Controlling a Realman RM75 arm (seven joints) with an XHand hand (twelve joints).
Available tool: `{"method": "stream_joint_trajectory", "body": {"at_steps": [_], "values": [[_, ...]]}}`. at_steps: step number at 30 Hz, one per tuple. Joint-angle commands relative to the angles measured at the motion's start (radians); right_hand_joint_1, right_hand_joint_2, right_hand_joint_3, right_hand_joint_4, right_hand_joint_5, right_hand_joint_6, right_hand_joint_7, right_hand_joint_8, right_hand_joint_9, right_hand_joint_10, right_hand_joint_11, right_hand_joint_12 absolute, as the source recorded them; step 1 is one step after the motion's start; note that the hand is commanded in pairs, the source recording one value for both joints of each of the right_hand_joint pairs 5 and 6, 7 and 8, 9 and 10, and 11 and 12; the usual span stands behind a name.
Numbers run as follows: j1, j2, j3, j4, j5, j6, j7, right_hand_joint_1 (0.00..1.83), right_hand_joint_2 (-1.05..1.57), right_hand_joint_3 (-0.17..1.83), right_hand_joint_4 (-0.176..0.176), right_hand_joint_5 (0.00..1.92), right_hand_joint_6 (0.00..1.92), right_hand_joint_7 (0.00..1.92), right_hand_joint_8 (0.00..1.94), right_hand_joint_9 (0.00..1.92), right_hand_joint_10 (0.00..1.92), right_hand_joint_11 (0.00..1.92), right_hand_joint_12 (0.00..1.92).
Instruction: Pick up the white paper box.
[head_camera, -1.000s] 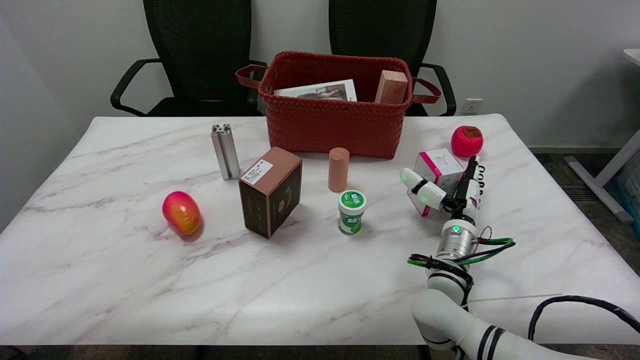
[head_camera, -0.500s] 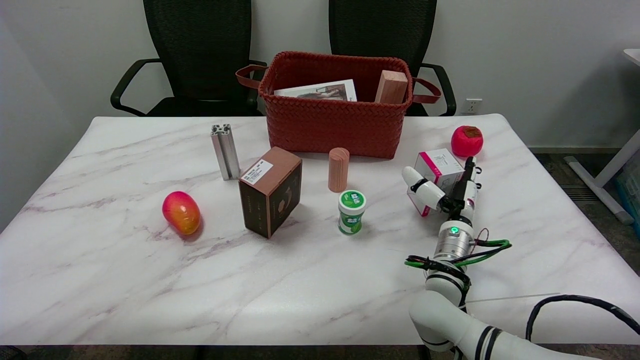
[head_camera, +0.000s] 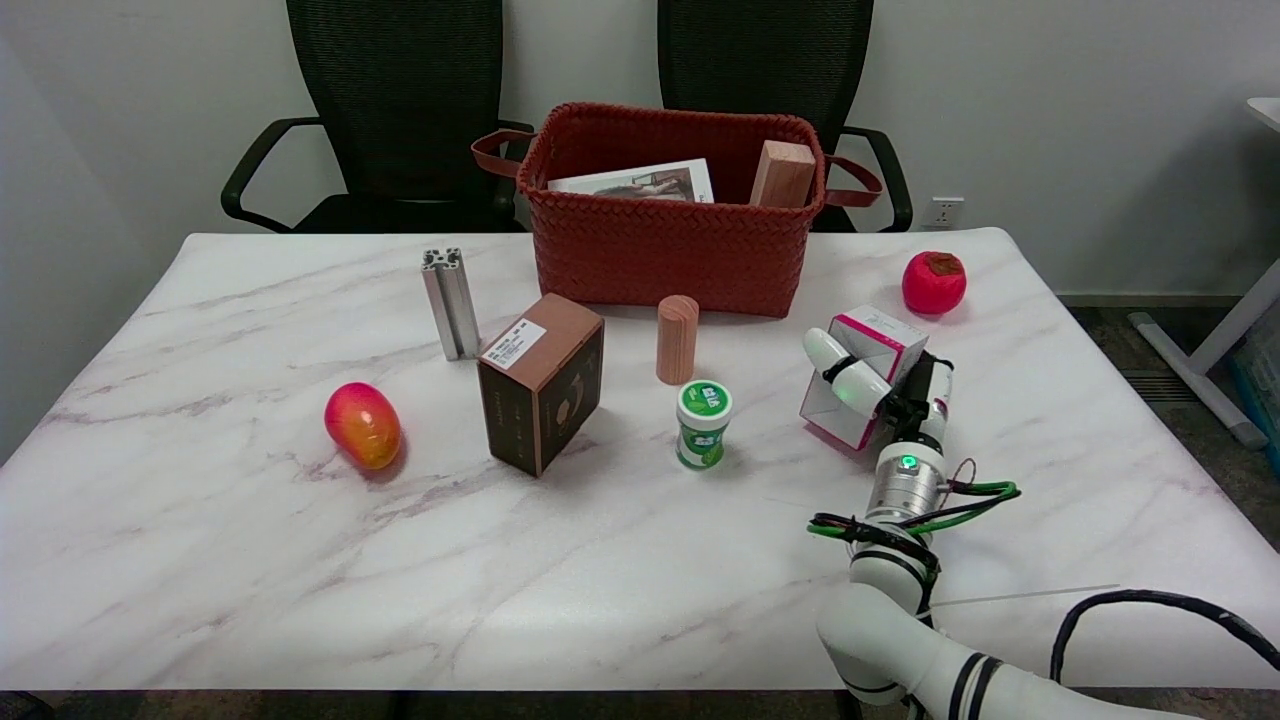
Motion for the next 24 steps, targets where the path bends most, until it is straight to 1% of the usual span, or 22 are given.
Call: {"method": "stream_joint_trajectory", "body": {"at_steps": [1, 7, 11, 14, 18, 24], "values": [[0.001, -0.002, -0.003, -0.008, -0.009, 0.006, 0.027, 1.14, 0.61, 0.3, 0.0, 1.46, 1.46, 1.35, 1.35, 1.05, 1.05, 0.76, 0.76], [0.008, -0.002, -0.003, 0.0, -0.04, 0.007, 0.033, 1.14, 0.65, 0.31, 0.0, 1.49, 1.49, 1.4, 1.4, 1.13, 1.13, 0.84, 0.84], [0.021, -0.002, 0.004, 0.024, -0.103, 0.008, 0.037, 1.16, 0.71, 0.32, 0.0, 1.47, 1.47, 1.44, 1.44, 1.22, 1.22, 0.91, 0.91], [0.034, 0.0, 0.011, 0.053, -0.153, 0.008, 0.028, 1.17, 0.75, 0.28, 0.0, 1.47, 1.47, 1.47, 1.47, 1.28, 1.28, 1.08, 1.08], [0.065, 0.005, 0.014, 0.078, -0.2, 0.006, 0.023, 1.17, 0.79, 0.23, 0.0, 1.46, 1.46, 1.49, 1.49, 1.32, 1.32, 1.19, 1.19], [0.13, 0.008, 0.014, 0.082, -0.264, -0.002, 0.001, 1.16, 0.82, 0.23, 0.0, 1.43, 1.43, 1.53, 1.53, 1.37, 1.37, 1.26, 1.26]]}}
